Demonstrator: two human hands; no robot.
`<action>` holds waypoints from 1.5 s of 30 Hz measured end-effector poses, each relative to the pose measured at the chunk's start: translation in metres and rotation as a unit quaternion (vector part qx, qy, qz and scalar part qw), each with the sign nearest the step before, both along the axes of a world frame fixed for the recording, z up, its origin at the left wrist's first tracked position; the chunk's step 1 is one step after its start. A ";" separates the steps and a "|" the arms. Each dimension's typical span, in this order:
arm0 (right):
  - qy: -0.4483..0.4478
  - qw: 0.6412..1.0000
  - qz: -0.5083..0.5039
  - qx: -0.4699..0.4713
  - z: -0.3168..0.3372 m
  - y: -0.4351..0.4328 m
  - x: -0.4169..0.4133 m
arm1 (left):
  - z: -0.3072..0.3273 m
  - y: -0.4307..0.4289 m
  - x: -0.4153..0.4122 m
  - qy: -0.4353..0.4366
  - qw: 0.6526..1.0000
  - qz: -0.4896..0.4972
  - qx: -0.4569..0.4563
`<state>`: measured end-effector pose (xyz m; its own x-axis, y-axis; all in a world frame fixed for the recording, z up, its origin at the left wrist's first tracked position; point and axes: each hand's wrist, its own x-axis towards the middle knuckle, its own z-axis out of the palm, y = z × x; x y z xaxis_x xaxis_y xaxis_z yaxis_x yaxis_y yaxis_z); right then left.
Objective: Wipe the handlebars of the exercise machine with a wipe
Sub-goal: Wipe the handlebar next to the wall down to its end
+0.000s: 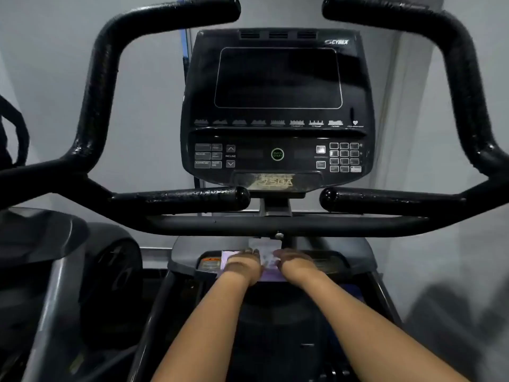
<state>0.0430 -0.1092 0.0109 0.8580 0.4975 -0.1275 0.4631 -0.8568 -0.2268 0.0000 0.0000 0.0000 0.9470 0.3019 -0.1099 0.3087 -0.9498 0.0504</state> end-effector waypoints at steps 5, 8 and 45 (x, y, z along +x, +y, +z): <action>-0.029 0.998 -0.038 0.042 -0.017 0.015 0.018 | -0.007 -0.005 0.013 0.029 0.999 -0.013 0.032; -0.031 0.996 -0.054 0.066 -0.029 0.027 0.022 | 0.001 -0.010 0.010 0.012 0.998 -0.040 0.039; 0.006 0.839 -0.076 0.539 0.077 -0.186 -0.131 | 0.108 -0.173 -0.114 -0.291 0.802 -0.149 -0.500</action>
<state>-0.0881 -0.2948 0.0883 0.9237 0.2143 0.3174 0.3597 -0.2005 -0.9113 -0.1137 -0.1728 0.1082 0.9395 0.0894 0.3306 -0.2762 -0.3727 0.8859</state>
